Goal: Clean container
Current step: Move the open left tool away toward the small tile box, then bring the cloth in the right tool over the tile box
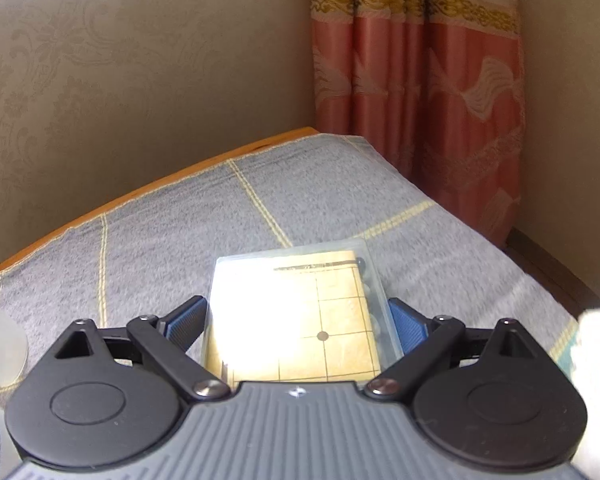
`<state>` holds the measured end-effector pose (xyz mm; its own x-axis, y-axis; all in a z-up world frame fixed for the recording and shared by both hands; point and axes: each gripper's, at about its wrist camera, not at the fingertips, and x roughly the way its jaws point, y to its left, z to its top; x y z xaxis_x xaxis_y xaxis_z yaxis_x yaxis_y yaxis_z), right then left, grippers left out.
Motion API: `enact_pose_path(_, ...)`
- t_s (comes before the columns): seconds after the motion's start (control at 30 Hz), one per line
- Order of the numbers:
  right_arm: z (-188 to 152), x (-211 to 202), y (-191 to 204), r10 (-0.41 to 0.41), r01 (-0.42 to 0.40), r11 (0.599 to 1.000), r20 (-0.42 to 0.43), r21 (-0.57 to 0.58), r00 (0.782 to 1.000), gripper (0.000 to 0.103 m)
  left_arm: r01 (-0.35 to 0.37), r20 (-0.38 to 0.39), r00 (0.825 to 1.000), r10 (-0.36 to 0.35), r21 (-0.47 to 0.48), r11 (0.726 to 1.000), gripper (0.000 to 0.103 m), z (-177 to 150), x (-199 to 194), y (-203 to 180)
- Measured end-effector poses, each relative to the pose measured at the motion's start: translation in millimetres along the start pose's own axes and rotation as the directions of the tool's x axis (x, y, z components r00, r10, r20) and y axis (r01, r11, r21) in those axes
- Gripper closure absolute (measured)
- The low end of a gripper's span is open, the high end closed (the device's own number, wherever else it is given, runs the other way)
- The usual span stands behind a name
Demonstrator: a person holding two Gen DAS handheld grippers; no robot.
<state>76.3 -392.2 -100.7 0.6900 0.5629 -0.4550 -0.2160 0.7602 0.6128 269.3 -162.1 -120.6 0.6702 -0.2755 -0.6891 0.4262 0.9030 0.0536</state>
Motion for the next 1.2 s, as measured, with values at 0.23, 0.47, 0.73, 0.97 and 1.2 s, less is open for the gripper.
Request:
enact_pose_path(0.23,3,-1,2,-0.022,0.022,1.000,-0.002,-0.005,1.000,0.081,0.067,-0.018,0.998,-0.066,0.037,0.997,0.009,-28,-35,3)
enact_pose_path(0.47,7,-6,9,-0.041,0.041,0.999,0.005,-0.018,0.999,0.081,0.120,-0.039,0.992,-0.118,0.081,0.989,0.009,-54,-66,3)
enact_pose_path(0.73,7,-3,29,-0.061,0.061,0.996,-0.006,-0.061,0.998,0.081,0.160,-0.043,0.987,-0.156,0.132,0.978,0.009,-81,-94,-3)
enact_pose_path(0.97,6,-3,47,-0.070,0.068,0.992,-0.014,-0.103,0.997,0.081,0.178,-0.024,0.984,-0.176,0.109,0.978,0.009,-90,-104,-1)
enact_pose_path(1.2,6,-2,53,-0.099,0.096,0.989,-0.018,-0.112,0.995,0.081,0.191,-0.016,0.982,-0.190,0.109,0.976,0.009,-97,-114,-1)
